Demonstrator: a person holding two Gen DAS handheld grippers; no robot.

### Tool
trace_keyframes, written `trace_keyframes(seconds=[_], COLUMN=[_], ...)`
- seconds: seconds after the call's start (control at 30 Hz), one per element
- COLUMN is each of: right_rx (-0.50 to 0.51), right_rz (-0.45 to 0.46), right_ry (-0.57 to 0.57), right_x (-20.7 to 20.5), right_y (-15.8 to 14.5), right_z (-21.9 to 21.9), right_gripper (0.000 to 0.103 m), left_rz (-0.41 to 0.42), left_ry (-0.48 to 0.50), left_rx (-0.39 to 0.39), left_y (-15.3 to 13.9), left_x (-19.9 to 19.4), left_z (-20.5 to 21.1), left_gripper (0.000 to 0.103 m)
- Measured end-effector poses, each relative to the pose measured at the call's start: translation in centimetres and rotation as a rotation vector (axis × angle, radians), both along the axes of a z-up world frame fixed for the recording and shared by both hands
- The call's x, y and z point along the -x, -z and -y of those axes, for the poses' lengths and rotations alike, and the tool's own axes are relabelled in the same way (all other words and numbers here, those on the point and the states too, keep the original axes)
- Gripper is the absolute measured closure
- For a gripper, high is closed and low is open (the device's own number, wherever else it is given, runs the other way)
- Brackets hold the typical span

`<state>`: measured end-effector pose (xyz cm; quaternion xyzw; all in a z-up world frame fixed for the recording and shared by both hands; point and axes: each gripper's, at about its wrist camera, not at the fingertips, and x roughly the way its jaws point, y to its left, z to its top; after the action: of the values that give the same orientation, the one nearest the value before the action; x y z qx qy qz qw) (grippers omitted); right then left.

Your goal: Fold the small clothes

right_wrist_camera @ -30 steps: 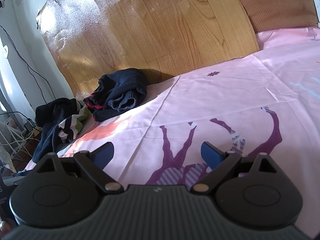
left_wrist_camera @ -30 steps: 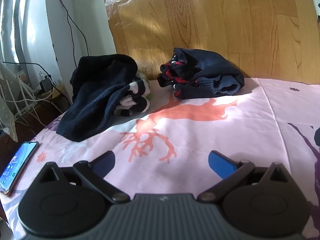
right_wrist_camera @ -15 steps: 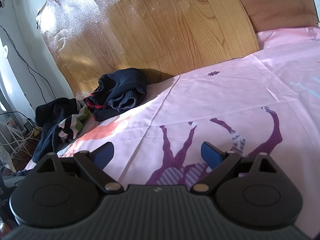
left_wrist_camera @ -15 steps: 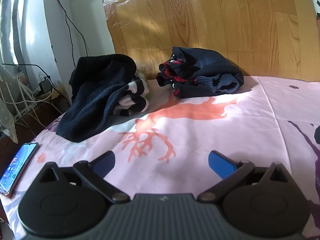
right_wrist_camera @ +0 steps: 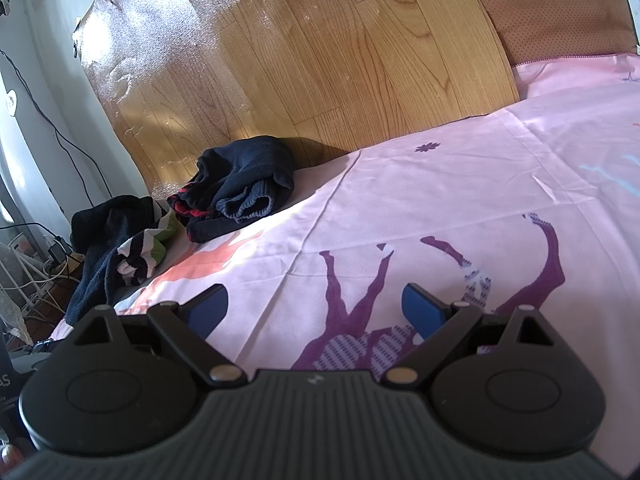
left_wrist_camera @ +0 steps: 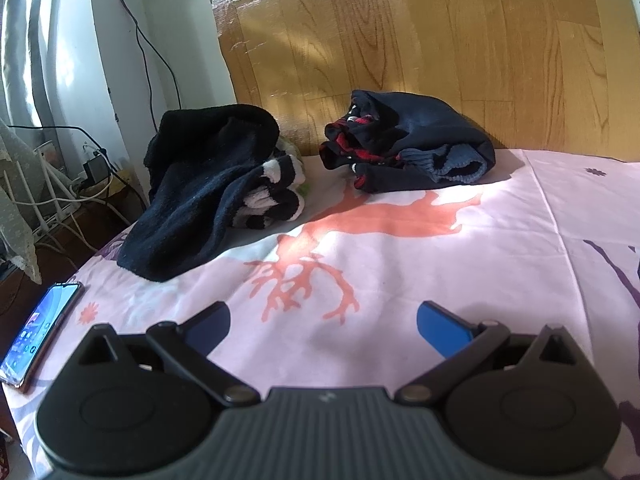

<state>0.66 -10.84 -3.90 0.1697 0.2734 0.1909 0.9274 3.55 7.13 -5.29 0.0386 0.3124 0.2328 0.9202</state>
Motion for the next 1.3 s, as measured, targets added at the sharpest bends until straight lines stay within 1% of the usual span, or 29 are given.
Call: trace_keyframes(seconds=[0.57, 1.3], right_rx=[-0.001, -0.001], right_rz=[0.001, -0.001], right_ry=[0.002, 0.001], right_x=[0.03, 0.01], right_y=[-0.01, 0.00], right_z=[-0.08, -0.03], right_gripper=[0.008, 0.008], left_rz=[-0.001, -0.015], left_ry=[-0.031, -0.029], left_rx=[0.003, 0.002], left_y=[-0.05, 0.08], left_x=[0.04, -0.08], left_z=[-0.36, -0.47], left_gripper=[0.000, 0.000])
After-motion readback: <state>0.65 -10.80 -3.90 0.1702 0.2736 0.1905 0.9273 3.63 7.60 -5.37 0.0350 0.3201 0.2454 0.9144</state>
